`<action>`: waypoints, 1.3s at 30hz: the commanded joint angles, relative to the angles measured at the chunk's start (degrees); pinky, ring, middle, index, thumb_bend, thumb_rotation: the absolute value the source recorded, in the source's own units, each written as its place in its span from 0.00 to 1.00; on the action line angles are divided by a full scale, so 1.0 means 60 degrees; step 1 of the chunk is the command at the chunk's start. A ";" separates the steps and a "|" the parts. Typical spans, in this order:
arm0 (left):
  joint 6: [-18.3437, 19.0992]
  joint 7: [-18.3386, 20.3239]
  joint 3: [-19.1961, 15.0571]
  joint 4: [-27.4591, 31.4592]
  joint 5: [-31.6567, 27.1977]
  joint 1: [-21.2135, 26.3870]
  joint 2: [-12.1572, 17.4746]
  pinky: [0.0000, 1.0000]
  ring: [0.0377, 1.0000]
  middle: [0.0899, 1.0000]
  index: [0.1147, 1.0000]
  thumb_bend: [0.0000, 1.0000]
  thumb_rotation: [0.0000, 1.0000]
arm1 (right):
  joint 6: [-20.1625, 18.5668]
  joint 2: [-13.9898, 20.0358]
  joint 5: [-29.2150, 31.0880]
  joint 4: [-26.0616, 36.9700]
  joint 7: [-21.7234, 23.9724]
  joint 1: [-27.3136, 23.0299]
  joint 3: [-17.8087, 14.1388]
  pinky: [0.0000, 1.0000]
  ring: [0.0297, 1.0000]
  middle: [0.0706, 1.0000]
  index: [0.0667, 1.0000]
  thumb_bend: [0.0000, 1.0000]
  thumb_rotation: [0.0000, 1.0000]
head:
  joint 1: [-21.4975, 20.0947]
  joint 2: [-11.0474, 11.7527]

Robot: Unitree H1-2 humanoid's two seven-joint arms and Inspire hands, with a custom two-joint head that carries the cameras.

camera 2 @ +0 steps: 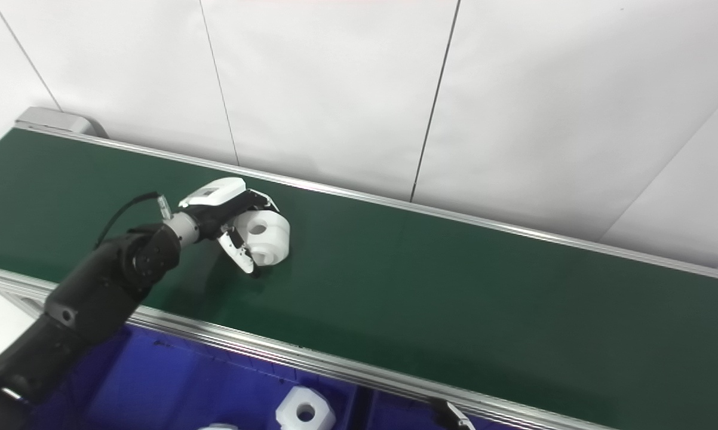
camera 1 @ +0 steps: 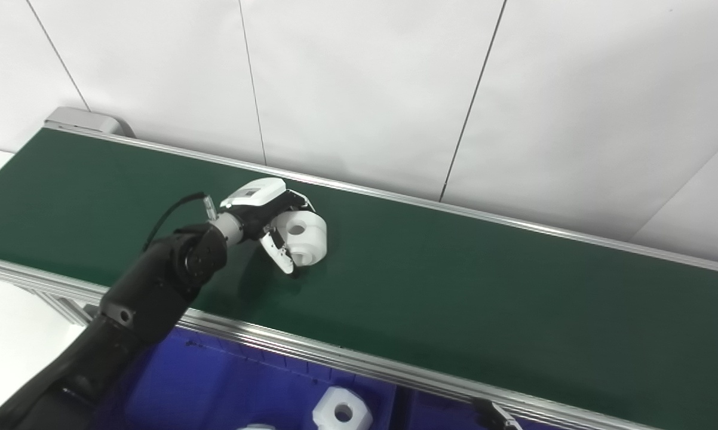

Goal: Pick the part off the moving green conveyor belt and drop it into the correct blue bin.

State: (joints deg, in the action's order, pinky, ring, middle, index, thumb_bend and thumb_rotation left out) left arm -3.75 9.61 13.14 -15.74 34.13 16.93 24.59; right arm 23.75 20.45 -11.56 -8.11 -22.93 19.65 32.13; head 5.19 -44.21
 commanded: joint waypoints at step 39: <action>-0.3861 -0.0973 -0.0682 0.3968 -0.4063 -0.6087 0.0458 0.41 0.46 0.47 0.39 0.48 0.00 | -0.0198 -0.1632 -0.0460 0.2946 0.2606 0.1330 -0.2180 0.73 0.77 0.80 0.86 0.87 0.39 | -0.1822 -0.2553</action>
State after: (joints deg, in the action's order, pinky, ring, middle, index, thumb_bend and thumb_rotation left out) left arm -24.80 3.19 8.70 5.86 11.52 -18.70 25.38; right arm 22.40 11.24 -14.26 7.07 -7.92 26.95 19.59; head -5.80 -59.50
